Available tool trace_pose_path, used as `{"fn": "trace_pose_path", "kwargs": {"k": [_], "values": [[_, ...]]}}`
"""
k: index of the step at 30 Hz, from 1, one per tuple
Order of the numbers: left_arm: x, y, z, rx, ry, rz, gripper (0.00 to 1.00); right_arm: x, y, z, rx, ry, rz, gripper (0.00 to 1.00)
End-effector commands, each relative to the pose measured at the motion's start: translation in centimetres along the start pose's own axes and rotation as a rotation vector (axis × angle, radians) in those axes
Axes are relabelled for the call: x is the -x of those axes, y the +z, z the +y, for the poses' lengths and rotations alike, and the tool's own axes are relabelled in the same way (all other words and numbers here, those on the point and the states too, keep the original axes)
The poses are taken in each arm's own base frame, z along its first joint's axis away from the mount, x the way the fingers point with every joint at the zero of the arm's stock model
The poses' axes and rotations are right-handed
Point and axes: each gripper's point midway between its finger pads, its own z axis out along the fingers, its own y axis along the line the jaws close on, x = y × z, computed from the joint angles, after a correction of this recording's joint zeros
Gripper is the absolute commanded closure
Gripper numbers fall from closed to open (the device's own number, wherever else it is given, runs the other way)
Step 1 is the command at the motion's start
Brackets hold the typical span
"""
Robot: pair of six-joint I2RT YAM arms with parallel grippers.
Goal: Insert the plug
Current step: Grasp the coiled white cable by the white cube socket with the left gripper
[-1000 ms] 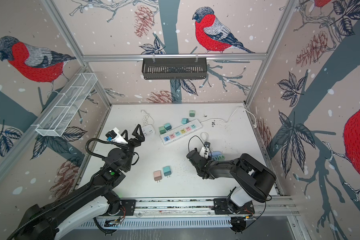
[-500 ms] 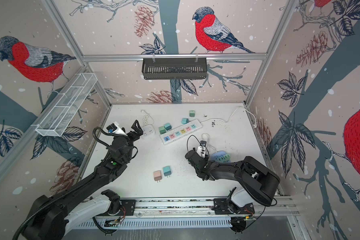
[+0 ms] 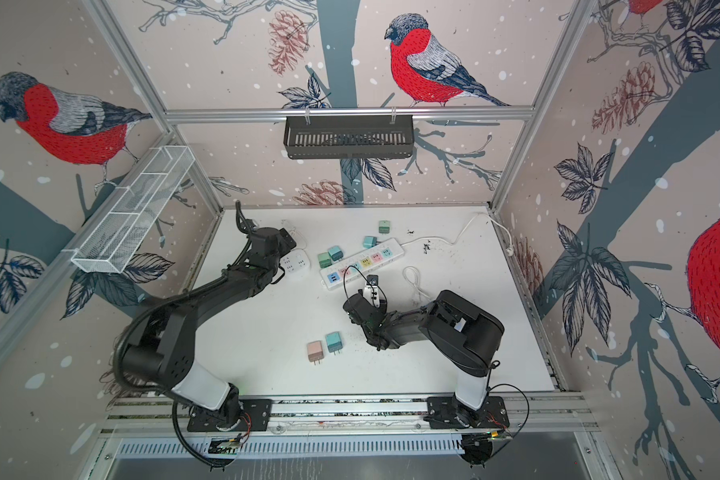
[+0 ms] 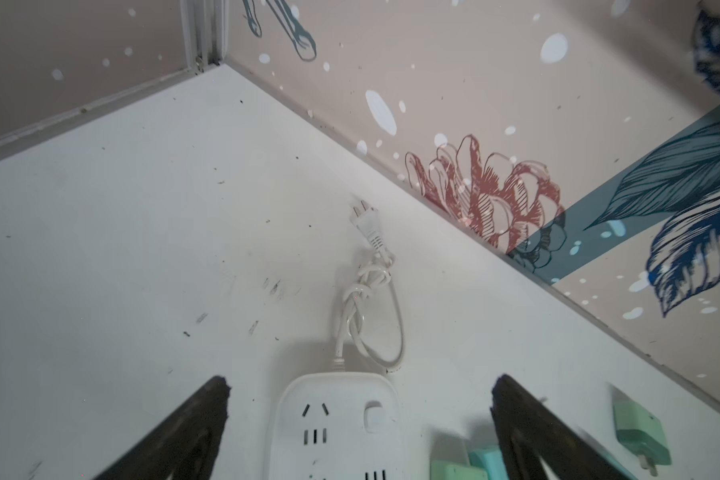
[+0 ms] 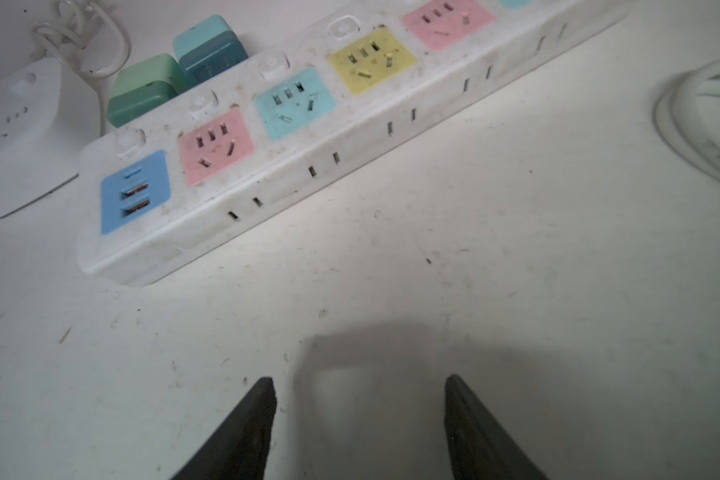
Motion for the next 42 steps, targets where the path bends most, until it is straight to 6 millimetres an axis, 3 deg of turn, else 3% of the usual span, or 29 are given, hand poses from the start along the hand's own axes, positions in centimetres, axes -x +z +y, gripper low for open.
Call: {"fn": "trace_pose_path", "kwargs": {"k": [1,6,13,22,28,33,39,40,41,42], "values": [[-2.5,3.2,0.9,0.119,0.102,0.130,0.03,-2.8,0.6,-0.3,0.028,-0.030,0.126,0.35],[-5.1,7.2,1.2,0.195,0.153,0.246,0.04,-3.1,1.1,-0.8,0.036,-0.032,0.139,0.36],[-5.0,8.9,2.3,0.260,0.161,0.242,0.05,-3.9,0.9,-1.8,0.023,-0.035,0.150,0.36],[-8.5,11.7,2.1,0.213,0.192,0.385,0.35,-4.3,0.6,-1.8,0.027,-0.032,0.160,0.37],[-9.7,12.4,3.2,0.271,0.205,0.413,0.37,-4.1,0.5,-1.4,0.034,-0.041,0.155,0.37],[-9.9,12.6,3.5,0.286,0.211,0.418,0.66,-4.3,0.7,-1.4,0.032,-0.037,0.156,0.38],[-9.6,12.1,3.0,0.247,0.206,0.413,0.79,-4.2,0.7,-1.2,0.035,-0.039,0.153,0.38],[-9.4,11.9,2.8,0.235,0.204,0.407,0.84,-4.1,0.7,-1.2,0.036,-0.039,0.150,0.38],[-9.2,11.7,2.6,0.223,0.201,0.402,1.00,-4.0,0.7,-1.1,0.039,-0.038,0.149,0.38],[-9.0,11.5,2.6,0.223,0.197,0.398,1.00,-4.0,0.7,-1.0,0.041,-0.038,0.148,0.38]]}}
